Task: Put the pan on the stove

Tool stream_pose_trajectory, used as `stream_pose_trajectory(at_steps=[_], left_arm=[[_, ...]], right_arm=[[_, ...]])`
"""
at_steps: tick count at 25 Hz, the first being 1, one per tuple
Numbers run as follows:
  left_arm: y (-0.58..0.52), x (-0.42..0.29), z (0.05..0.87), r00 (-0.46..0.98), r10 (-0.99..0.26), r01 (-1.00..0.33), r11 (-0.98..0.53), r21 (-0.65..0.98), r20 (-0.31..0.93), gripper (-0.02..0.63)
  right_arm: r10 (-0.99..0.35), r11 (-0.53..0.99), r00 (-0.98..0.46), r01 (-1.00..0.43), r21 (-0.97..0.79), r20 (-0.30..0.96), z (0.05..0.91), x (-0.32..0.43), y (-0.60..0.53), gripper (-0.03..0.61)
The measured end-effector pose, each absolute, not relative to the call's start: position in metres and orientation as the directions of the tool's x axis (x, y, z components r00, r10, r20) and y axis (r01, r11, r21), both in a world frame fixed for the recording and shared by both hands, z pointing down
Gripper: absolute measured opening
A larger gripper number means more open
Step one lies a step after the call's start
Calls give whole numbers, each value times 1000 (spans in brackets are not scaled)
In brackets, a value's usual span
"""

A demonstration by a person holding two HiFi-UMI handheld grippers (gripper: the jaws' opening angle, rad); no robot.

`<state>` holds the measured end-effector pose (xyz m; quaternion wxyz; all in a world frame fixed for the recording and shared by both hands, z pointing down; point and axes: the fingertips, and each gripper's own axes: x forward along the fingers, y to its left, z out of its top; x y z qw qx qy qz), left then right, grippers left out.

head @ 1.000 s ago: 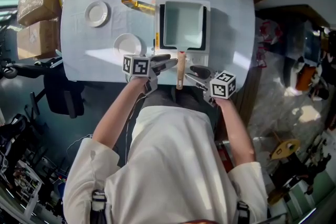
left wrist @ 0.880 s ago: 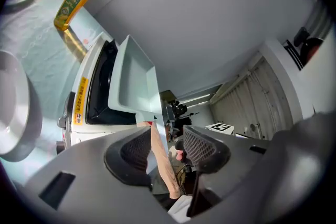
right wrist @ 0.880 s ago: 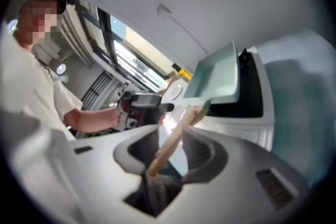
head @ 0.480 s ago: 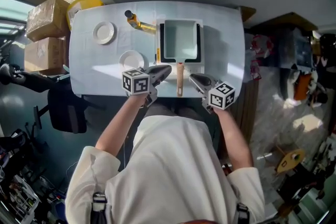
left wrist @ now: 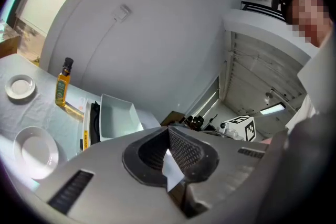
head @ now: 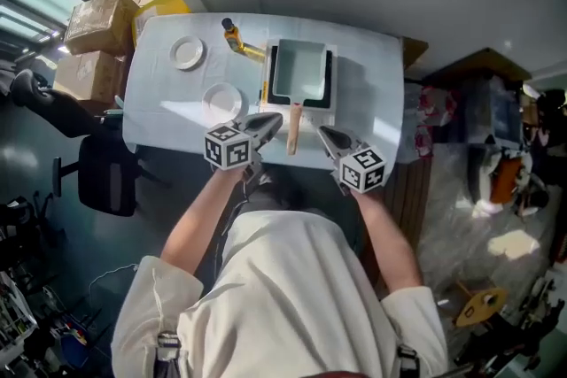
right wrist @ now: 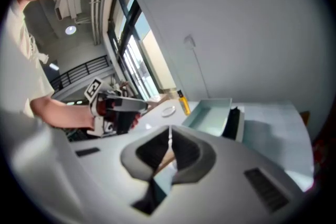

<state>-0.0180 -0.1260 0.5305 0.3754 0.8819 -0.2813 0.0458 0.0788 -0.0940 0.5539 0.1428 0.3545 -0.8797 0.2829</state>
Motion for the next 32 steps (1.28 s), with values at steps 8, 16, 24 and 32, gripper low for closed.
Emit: stream_pose_trajectory(at_steps=[8, 16, 24, 32], left_arm=[[-77, -27, 493, 751, -596, -646, -577, 499, 283, 23], [-50, -43, 469, 689, -675, -711, -560, 424, 265, 23], [-46, -67, 447, 687, -690, -715, -585, 384, 228, 23], [-48, -80, 420, 724, -662, -683, -648, 337, 195, 23]], right_arm=[[-607, 647, -698, -712, -274, 380, 514, 89, -60, 35], [-641, 670, -684, -720, -181, 348, 485, 83, -39, 35], [-734, 594, -602, -794, -130, 314, 462, 87, -34, 35], [-796, 534, -537, -840, -92, 281, 434, 87, -31, 35]])
